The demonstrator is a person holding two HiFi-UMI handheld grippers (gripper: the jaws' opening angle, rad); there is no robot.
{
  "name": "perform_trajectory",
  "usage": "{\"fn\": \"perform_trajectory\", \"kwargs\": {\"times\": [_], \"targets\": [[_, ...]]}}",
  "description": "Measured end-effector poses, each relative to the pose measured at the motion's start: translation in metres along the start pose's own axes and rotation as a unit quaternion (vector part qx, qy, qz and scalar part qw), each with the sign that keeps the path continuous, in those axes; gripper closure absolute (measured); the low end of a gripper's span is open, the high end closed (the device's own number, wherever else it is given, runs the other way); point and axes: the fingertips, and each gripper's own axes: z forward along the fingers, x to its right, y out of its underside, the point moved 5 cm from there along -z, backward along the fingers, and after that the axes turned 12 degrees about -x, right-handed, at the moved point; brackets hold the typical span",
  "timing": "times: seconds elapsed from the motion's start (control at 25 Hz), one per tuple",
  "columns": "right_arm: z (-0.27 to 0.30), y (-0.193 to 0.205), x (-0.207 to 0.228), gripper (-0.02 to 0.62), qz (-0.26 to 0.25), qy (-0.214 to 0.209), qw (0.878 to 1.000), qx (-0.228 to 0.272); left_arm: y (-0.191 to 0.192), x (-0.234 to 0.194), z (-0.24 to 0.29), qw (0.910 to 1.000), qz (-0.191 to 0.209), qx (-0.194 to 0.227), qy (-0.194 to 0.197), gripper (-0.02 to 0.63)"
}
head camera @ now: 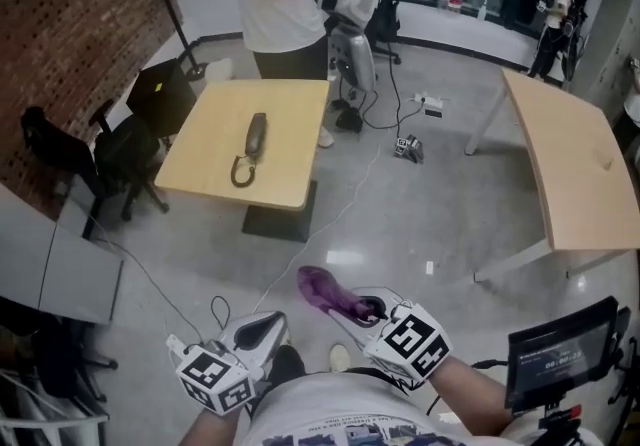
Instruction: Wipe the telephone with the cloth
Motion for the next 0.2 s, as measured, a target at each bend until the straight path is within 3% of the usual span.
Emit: {"fn": "perform_trajectory", "kwargs": {"times": [0.2], "targets": [[-0.0063,0.0040,0.0068,0.511,0.004,0.007,1.000,-0.004,-0.0014,0.0035,0.0041,1.0000,-0.003,0.005,0.005,0.601]]}}
